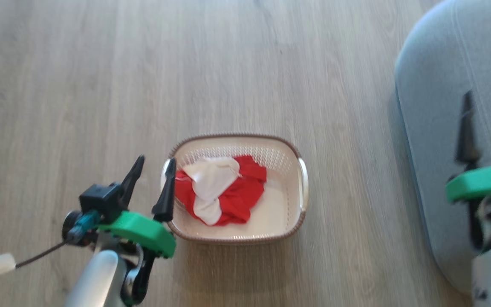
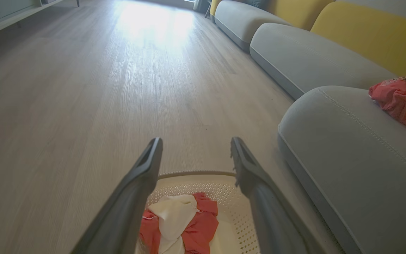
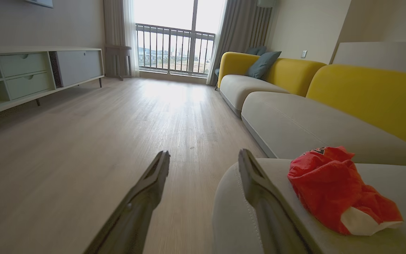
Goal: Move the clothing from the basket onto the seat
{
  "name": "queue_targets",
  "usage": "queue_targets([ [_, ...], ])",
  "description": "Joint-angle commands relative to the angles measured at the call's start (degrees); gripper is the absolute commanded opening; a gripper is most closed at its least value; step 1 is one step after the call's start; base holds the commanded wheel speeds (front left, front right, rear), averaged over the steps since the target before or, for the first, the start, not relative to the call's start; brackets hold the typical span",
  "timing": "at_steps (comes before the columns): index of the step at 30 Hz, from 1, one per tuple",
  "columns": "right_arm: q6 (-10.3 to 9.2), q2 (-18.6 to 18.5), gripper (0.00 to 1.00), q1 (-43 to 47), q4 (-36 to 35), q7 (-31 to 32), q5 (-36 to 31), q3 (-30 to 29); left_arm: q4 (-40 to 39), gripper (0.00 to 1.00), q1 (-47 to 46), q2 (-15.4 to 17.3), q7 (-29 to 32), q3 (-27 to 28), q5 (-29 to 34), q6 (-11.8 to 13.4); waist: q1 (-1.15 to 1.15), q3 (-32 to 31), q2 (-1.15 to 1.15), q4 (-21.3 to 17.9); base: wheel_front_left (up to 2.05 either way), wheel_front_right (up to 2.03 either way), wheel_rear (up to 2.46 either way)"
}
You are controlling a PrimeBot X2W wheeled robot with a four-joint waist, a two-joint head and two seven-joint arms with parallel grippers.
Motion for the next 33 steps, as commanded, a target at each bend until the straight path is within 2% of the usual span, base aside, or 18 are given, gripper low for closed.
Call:
queue_targets([
  [1, -0.02, 0.43, 1.0, 1.09, -2.17, -0.49, -0.93, 1.82, -1.37, 1.0, -0.11, 1.03, -0.71, 3.07, 0.73, -0.28, 0.01, -3.57, -0.01, 2.07, 0.0, 0.0, 0.0],
  [9, -0.02, 3.11, 1.0, 10.75, 1.12, -1.77, -3.36, 4.36, 0.9, 1.0, 5.33, 0.89, -0.72, 8.1, 3.6, -1.67, 0.01, -9.68, -0.01, 2.1, 0.0, 0.0, 0.0],
  [14, -0.02, 3.18, 1.0, 14.98, 1.53, -1.86, 0.6, 8.34, 0.4, 1.0, 7.75, -0.39, -0.72, 11.09, 4.86, -1.85, 0.01, -11.1, -0.01, 1.35, 0.0, 0.0, 0.0],
  [21, -0.02, 3.19, 1.0, 15.7, 0.5, -1.87, 1.69, 10.96, -0.06, 1.0, 8.59, -1.58, -0.72, 12.76, 6.42, -2.85, 0.01, -10.94, -0.01, 0.73, 0.0, 0.0, 0.0],
  [33, -0.02, 3.2, 1.0, 15.25, -0.15, -1.88, 1.39, 10.53, 0.74, 1.0, 8.61, -3.3, -0.72, 14.9, 8.15, -4.57, 0.01, -11.01, -0.01, 1.03, 0.0, 0.0, 0.0],
])
